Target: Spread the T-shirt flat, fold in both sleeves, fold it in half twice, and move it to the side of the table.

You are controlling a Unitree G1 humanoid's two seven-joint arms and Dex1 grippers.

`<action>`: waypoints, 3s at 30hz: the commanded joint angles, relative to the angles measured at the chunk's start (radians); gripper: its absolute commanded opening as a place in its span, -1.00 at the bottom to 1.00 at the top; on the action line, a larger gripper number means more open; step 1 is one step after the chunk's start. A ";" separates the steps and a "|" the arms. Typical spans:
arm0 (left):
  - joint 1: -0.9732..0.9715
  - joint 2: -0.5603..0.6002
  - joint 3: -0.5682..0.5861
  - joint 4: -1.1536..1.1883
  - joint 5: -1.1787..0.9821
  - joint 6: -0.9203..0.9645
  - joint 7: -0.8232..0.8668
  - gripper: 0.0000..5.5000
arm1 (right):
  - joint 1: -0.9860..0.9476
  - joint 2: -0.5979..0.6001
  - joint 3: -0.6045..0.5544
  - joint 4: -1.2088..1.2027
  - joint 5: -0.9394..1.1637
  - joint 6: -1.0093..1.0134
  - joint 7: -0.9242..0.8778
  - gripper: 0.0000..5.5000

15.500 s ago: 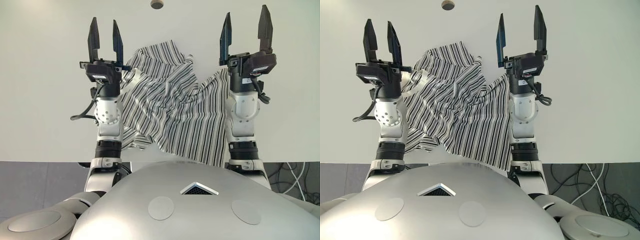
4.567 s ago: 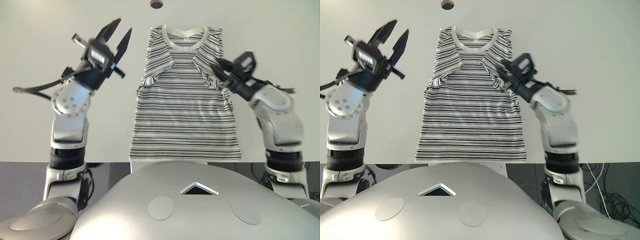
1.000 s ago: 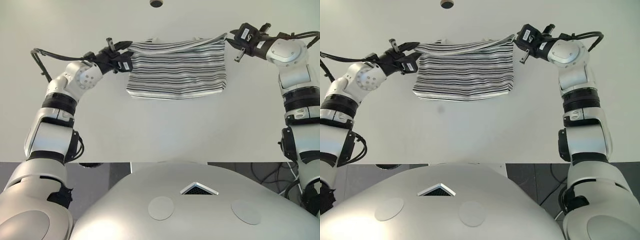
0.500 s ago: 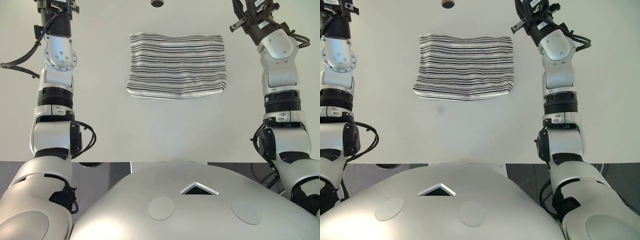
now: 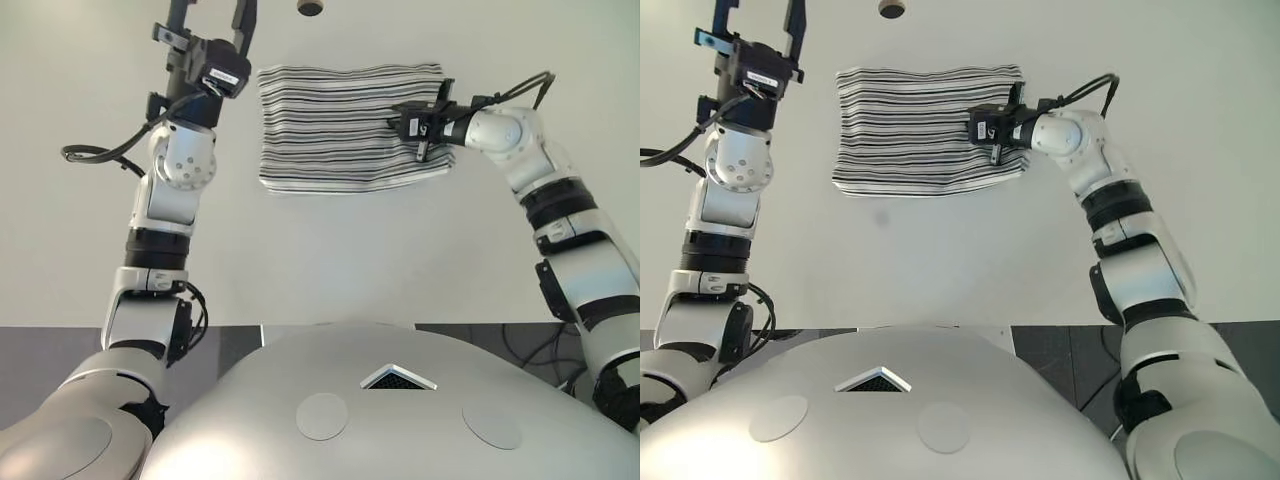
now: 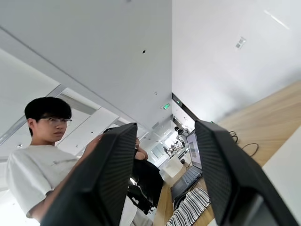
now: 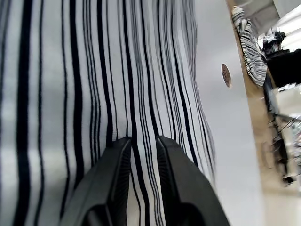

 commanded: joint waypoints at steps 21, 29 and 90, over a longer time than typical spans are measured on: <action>0.065 0.029 0.000 -0.142 0.069 0.132 -0.120 -0.18 | 0.016 0.247 0.117 -0.428 0.257 0.646 0.449 -0.62; 0.218 0.294 0.021 -0.112 0.189 -0.126 -0.152 -0.18 | 0.275 0.025 0.014 -0.840 0.318 0.746 0.468 -0.62; 0.494 0.577 -0.131 -0.077 0.565 -0.400 -0.195 -0.92 | 0.769 -0.289 -0.082 -1.059 0.017 0.185 0.316 -0.08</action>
